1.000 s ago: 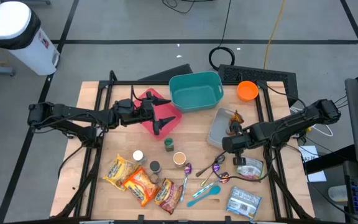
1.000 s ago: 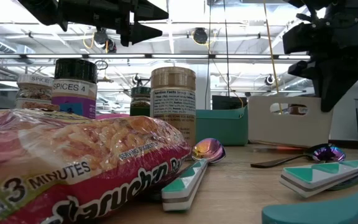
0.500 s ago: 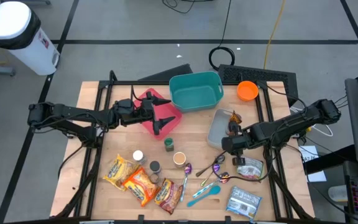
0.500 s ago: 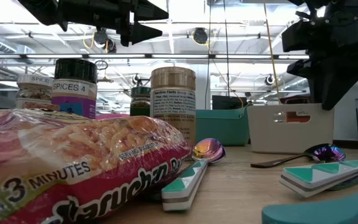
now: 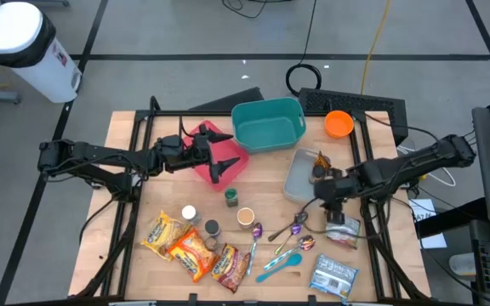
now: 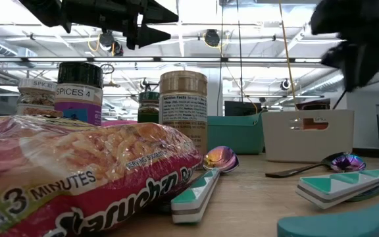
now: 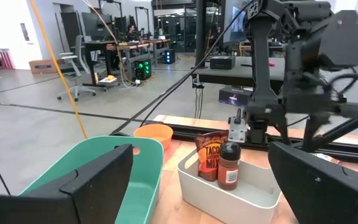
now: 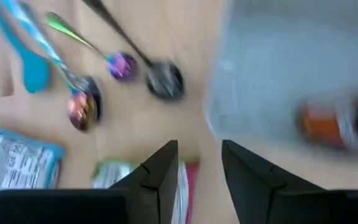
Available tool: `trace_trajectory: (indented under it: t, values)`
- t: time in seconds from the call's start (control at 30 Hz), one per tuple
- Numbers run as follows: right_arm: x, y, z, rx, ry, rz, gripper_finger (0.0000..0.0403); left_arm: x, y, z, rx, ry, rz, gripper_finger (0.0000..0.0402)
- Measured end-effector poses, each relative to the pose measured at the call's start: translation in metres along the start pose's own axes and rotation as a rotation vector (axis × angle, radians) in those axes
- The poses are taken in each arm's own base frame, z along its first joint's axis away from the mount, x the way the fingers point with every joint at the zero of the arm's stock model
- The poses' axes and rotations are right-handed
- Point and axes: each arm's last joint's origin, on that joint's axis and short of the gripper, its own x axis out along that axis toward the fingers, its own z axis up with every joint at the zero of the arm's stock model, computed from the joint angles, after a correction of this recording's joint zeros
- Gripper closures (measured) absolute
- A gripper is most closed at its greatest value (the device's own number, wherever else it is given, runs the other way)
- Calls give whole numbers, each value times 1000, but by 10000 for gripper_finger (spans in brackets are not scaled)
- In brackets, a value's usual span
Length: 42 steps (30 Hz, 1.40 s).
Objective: Pick & Place Food Item
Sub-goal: Put the green spice bottle into the gray bin
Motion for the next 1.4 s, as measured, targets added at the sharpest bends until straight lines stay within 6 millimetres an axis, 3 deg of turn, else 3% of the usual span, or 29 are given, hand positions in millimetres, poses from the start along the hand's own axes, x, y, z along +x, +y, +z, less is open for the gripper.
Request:
trace_trajectory:
  t: [0.23,0.43,0.63,0.87,1.4]
  values:
    - [-2,-26,-38,380,183,-382,336,0,0,0,-1,0,0,30]
    - [33,-42,-51,533,173,-433,394,0,0,0,-1,-1,0,28]
    - [65,-62,-57,600,98,-442,391,0,0,0,-1,-1,0,19]
    - [75,-82,-53,660,16,-451,401,0,0,0,-1,-1,0,28]
    - [74,-104,-33,620,-134,-425,402,0,0,0,-1,1,-1,22]
